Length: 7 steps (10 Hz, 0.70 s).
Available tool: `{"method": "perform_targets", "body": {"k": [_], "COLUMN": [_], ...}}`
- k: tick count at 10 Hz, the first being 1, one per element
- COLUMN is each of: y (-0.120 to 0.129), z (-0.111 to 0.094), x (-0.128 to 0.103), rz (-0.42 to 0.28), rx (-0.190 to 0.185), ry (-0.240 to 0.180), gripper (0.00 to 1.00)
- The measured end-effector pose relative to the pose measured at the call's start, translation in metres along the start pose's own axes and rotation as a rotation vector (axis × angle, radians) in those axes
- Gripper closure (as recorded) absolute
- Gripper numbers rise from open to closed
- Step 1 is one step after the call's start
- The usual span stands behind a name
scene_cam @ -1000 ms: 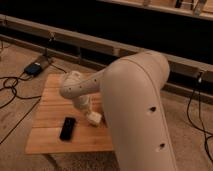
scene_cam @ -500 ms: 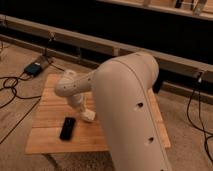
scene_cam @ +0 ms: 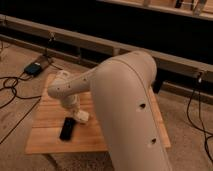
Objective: Wipe the white sponge on the table
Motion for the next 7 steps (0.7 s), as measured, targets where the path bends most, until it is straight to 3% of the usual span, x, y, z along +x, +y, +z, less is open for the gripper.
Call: {"method": "perform_targets", "body": {"k": [4, 7], "y": [0.008, -0.007], "z": [-0.006, 0.001], "x": [0.039, 0.070], "rz": [-0.048, -0.025], "rx": [-0.008, 0.002], "ry": [0.031, 0.075], "gripper": [1.00, 1.00]}}
